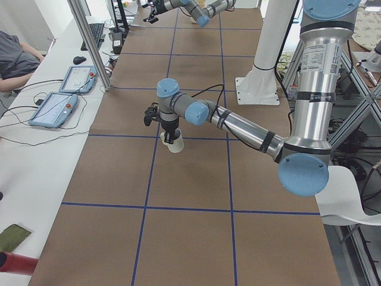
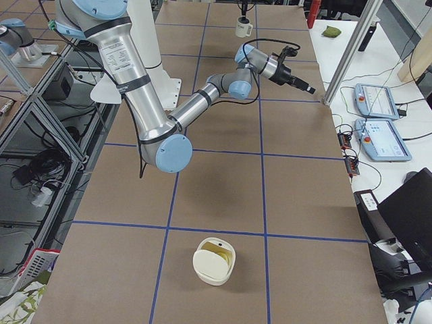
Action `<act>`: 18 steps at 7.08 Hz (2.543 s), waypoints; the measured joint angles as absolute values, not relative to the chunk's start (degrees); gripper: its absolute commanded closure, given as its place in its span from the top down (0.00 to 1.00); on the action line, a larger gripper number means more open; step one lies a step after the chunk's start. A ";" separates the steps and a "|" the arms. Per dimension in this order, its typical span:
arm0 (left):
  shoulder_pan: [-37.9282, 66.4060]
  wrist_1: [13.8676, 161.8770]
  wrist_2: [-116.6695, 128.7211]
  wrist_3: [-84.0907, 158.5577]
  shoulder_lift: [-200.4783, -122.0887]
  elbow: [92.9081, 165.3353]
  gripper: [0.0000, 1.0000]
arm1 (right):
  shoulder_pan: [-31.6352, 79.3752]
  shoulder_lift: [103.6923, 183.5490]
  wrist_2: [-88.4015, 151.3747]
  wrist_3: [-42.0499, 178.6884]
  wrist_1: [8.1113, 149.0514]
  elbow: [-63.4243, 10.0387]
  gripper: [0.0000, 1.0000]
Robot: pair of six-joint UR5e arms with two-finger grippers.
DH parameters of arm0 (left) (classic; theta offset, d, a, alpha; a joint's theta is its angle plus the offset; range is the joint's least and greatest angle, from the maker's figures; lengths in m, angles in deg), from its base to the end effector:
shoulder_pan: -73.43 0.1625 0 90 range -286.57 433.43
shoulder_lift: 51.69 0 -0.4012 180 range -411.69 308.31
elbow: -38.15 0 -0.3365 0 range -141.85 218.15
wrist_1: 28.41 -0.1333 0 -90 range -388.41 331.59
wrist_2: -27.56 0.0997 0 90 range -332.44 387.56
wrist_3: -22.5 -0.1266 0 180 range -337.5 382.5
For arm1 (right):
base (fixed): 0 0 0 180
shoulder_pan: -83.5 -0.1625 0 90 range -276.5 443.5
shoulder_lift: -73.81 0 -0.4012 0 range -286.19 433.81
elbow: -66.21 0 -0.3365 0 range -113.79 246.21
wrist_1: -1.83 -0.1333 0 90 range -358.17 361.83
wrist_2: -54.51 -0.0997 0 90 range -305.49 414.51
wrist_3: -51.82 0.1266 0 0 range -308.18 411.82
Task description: Left arm hands cup to right arm to dump lemon
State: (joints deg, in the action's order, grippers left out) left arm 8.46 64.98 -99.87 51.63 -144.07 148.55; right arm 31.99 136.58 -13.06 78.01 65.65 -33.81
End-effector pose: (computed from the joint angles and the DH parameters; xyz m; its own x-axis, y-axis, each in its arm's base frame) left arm 0.1439 -0.4413 0.4793 0.7143 0.1098 -0.6912 -0.0366 0.9921 0.1197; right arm -0.2317 -0.5832 0.2787 0.9627 -0.1220 0.2416 -0.1633 0.4502 0.8779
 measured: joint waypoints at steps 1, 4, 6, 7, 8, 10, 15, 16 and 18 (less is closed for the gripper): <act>8.51 67.89 -100.14 51.71 -142.36 147.81 0.00 | 27.37 136.40 -22.93 80.44 67.73 -33.85 1.00; 8.60 80.55 -101.14 52.22 -139.72 140.95 0.00 | 17.53 136.19 -44.90 82.50 74.61 -33.83 1.00; 8.71 85.75 -101.14 52.38 -139.65 136.82 0.08 | 12.73 136.28 -57.27 79.35 82.37 -33.83 1.00; 8.76 86.42 -101.12 52.38 -139.66 136.15 0.33 | 10.25 136.28 -62.28 75.12 88.25 -33.82 1.00; 8.80 86.63 -101.12 52.39 -139.66 135.86 0.74 | 8.00 136.27 -66.03 70.65 92.96 -33.81 1.00; 8.83 87.02 -101.11 52.11 -139.67 135.59 1.00 | 4.16 136.89 -70.97 65.74 98.61 -33.67 1.00; -0.56 80.40 -103.25 36.54 -140.19 136.52 1.00 | -2.78 142.60 -76.32 53.84 102.63 -29.48 1.00; -5.81 73.57 -103.52 26.82 -140.84 136.53 1.00 | -4.12 143.60 -77.16 50.78 103.57 -28.00 1.00; -13.08 63.45 -103.56 15.51 -142.20 136.44 1.00 | -5.67 146.77 -78.45 47.35 106.29 -27.11 1.00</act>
